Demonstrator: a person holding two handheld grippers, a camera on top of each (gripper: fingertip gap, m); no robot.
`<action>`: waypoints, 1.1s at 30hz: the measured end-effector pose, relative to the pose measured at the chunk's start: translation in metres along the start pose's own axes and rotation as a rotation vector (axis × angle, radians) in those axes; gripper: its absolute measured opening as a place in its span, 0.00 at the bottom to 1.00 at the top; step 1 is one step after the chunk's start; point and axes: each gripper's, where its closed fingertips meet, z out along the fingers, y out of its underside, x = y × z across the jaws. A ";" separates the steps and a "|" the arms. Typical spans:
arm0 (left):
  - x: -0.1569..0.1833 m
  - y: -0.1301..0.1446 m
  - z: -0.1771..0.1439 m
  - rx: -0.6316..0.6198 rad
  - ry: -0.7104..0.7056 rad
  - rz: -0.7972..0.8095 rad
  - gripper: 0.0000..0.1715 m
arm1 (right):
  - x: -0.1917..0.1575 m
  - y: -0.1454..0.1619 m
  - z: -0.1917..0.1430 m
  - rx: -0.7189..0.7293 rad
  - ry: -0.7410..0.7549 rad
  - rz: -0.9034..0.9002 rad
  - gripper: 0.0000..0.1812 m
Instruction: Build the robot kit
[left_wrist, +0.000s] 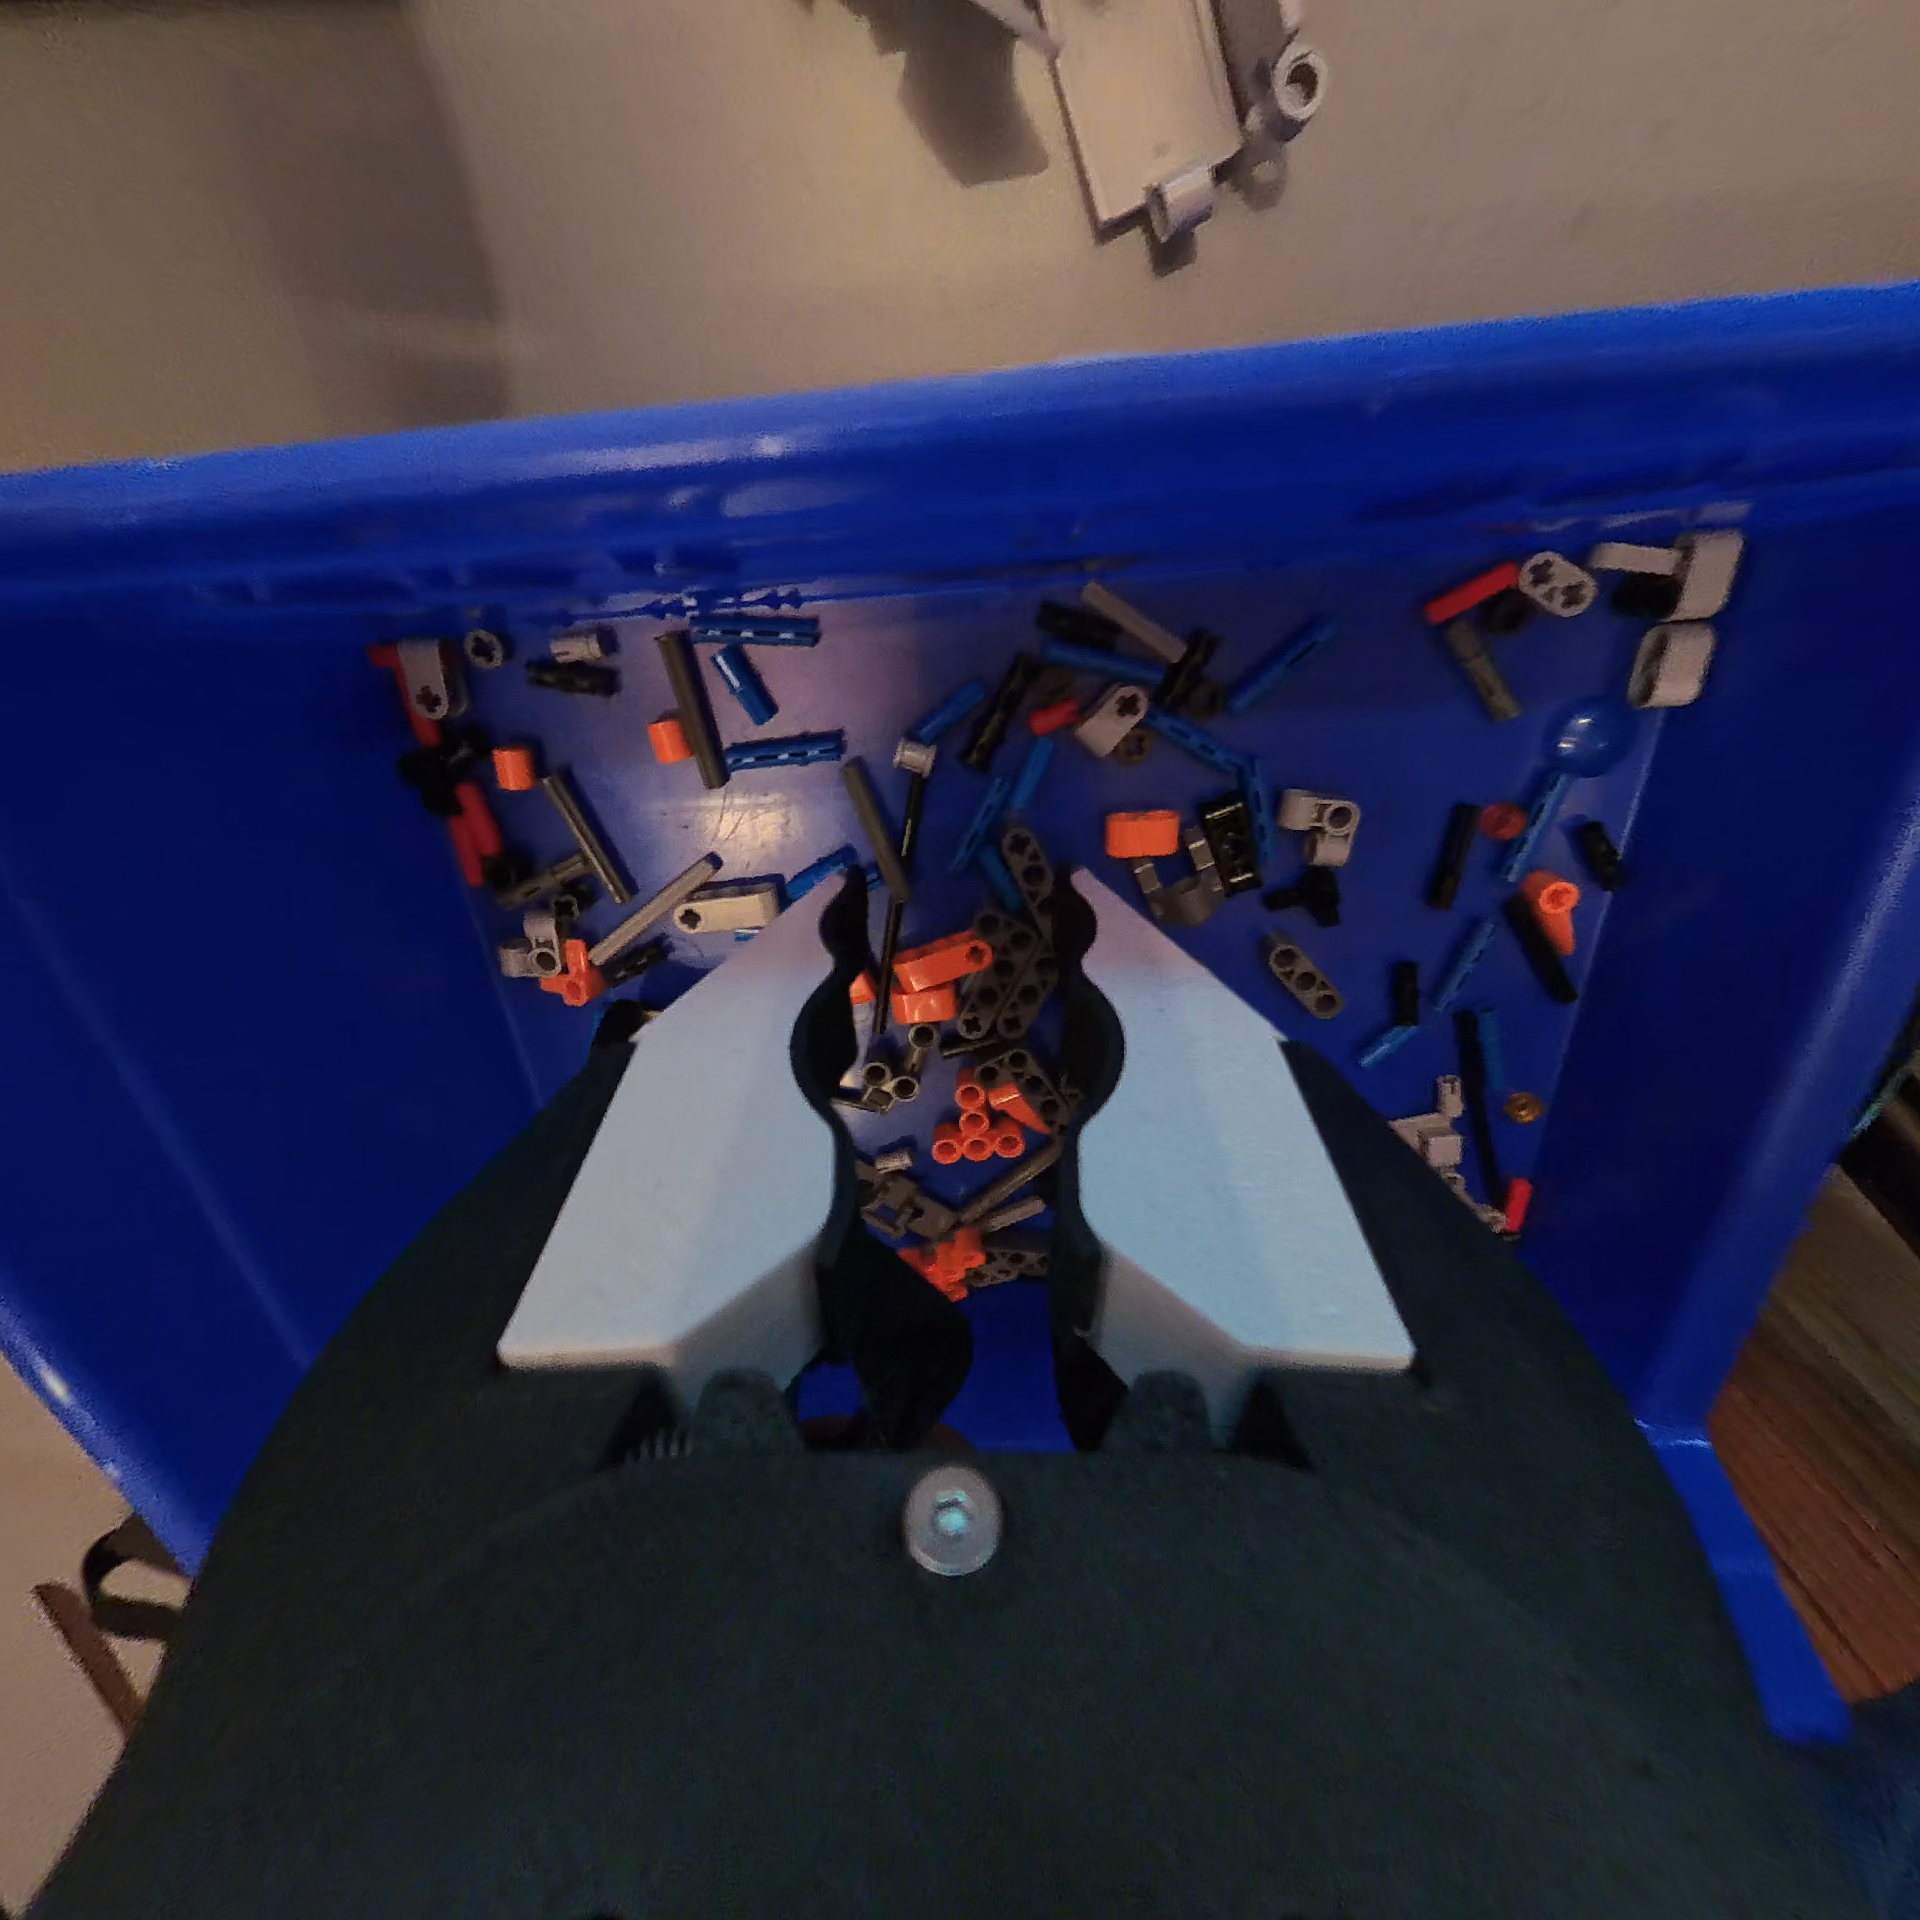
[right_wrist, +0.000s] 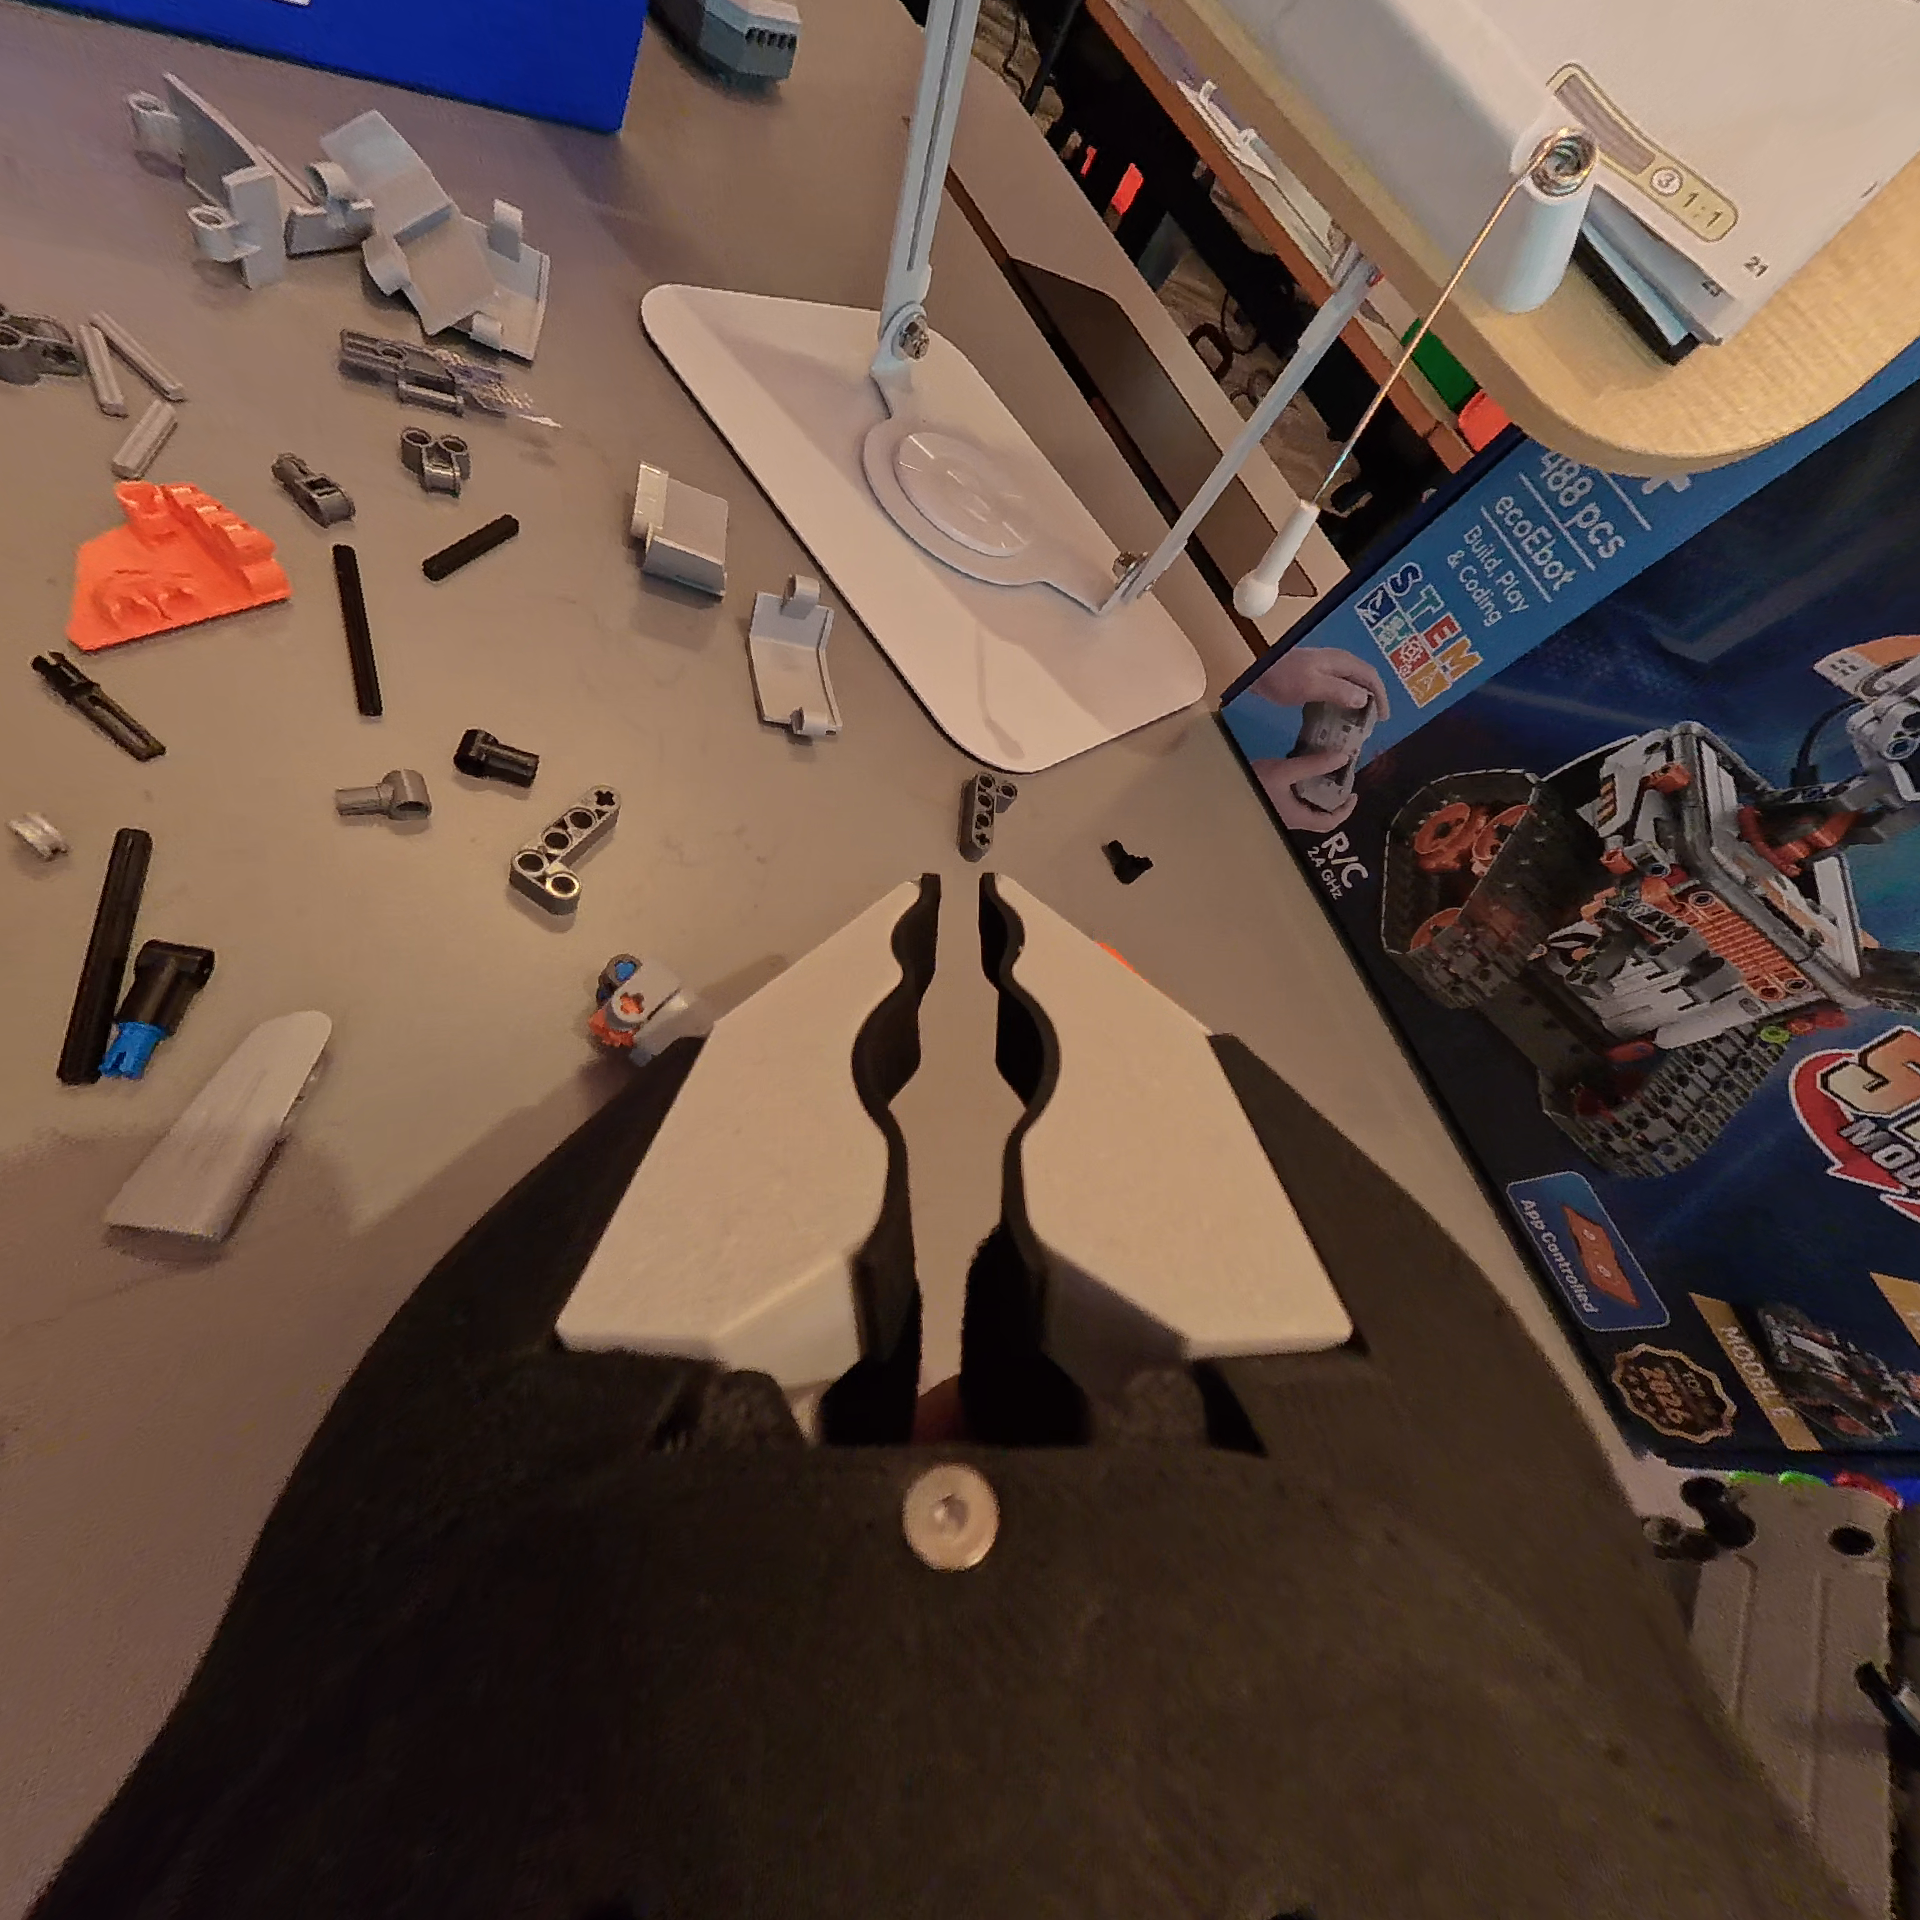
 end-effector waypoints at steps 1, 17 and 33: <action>-0.004 0.003 0.001 -0.013 -0.019 -0.008 0.20 | 0.000 -0.001 0.000 0.003 0.002 -0.003 0.03; -0.028 0.040 -0.013 -0.099 -0.101 -0.094 0.21 | -0.002 -0.002 0.001 0.002 0.000 -0.030 0.03; 0.082 -0.013 0.005 0.021 0.225 0.139 0.23 | 0.000 0.003 0.002 -0.010 0.006 -0.023 0.03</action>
